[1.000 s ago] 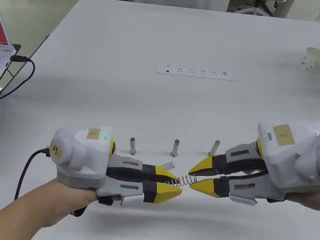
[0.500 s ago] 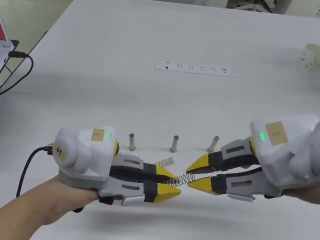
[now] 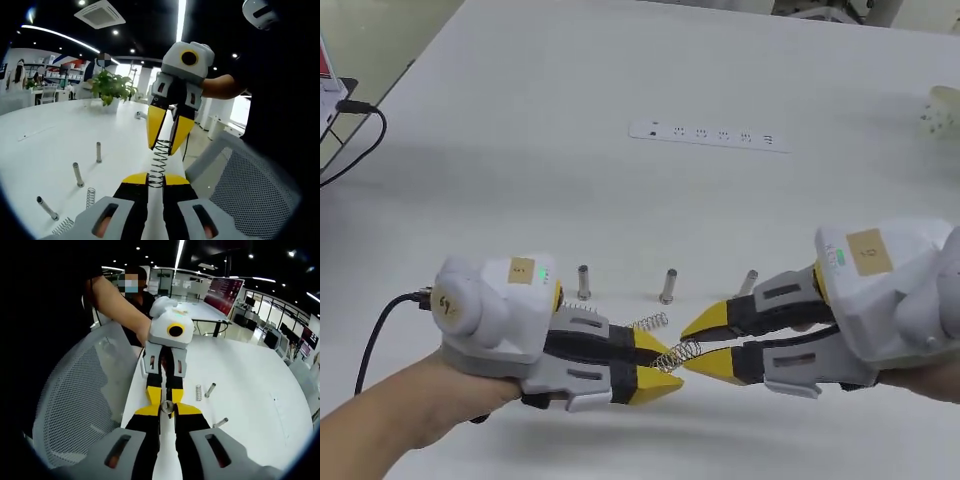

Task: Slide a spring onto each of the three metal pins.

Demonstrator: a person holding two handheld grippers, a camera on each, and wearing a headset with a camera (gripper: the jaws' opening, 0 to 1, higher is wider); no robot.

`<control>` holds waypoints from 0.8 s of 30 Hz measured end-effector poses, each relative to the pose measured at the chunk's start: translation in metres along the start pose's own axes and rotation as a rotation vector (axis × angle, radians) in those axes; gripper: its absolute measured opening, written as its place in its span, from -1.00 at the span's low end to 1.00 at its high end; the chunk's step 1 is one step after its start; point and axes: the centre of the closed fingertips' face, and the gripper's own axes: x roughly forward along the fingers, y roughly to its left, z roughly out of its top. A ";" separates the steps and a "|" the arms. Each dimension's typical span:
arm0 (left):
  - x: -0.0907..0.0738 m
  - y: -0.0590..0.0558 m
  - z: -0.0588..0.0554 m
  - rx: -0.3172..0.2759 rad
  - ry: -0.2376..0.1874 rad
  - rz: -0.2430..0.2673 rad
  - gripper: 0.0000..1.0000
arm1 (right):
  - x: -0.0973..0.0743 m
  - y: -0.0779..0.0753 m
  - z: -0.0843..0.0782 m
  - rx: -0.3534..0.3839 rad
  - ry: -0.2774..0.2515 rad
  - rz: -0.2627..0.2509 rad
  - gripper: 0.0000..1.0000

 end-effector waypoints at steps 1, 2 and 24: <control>0.000 -0.001 0.001 0.001 -0.002 -0.003 -0.96 | 0.000 0.001 0.003 0.011 -0.017 0.003 -0.84; 0.001 -0.001 0.001 0.001 -0.002 -0.002 -0.96 | 0.000 0.001 0.007 0.034 -0.038 0.003 -0.84; -0.002 -0.002 0.004 0.007 -0.005 0.017 -0.96 | 0.005 -0.002 0.024 0.059 -0.204 -0.061 -0.85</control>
